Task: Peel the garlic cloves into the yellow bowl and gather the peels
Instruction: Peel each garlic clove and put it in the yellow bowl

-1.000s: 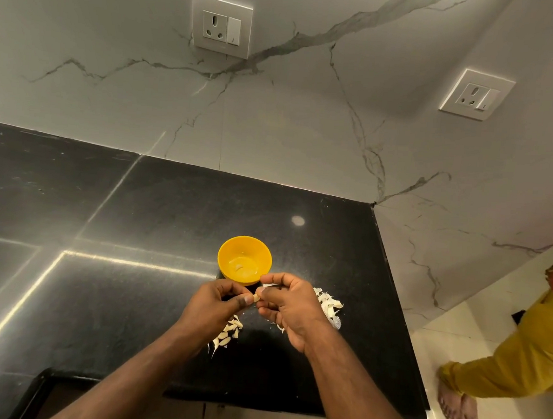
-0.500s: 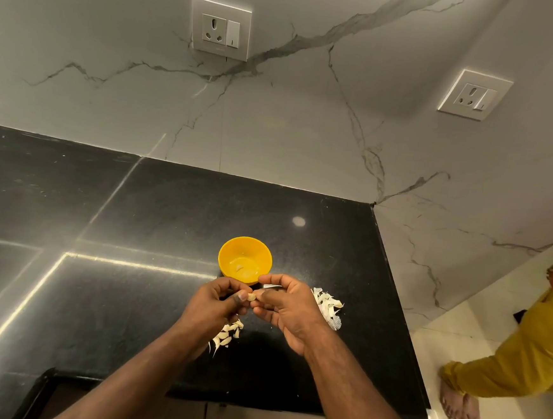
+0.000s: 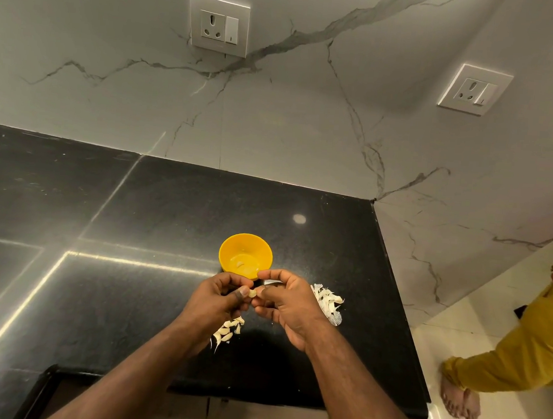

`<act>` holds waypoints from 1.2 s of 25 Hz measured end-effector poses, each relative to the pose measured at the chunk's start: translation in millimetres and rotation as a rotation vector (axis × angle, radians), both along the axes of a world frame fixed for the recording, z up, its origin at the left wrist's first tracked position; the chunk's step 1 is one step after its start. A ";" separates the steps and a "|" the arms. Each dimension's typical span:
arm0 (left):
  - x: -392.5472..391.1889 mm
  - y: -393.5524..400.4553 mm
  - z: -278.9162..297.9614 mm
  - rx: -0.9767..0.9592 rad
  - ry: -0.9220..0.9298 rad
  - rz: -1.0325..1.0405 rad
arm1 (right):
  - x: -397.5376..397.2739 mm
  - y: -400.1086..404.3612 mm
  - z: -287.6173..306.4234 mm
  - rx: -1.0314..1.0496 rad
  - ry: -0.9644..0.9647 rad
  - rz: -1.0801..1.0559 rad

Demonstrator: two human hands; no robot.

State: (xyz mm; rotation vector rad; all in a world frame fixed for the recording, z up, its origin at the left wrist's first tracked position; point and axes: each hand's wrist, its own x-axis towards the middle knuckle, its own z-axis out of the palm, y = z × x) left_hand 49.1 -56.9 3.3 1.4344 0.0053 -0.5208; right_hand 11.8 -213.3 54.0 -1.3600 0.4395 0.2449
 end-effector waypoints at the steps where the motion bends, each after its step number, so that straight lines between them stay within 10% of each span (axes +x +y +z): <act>1: 0.0 0.2 -0.5 0.001 0.001 -0.002 | -0.3 -0.6 0.3 -0.011 0.002 0.008; 20: -2.1 0.2 0.4 0.096 -0.158 -0.029 | 1.7 6.5 -7.0 -0.189 -0.046 -0.044; 30: -6.0 0.1 -1.1 0.112 -0.119 0.014 | -1.4 -18.6 -27.6 -0.835 0.019 0.111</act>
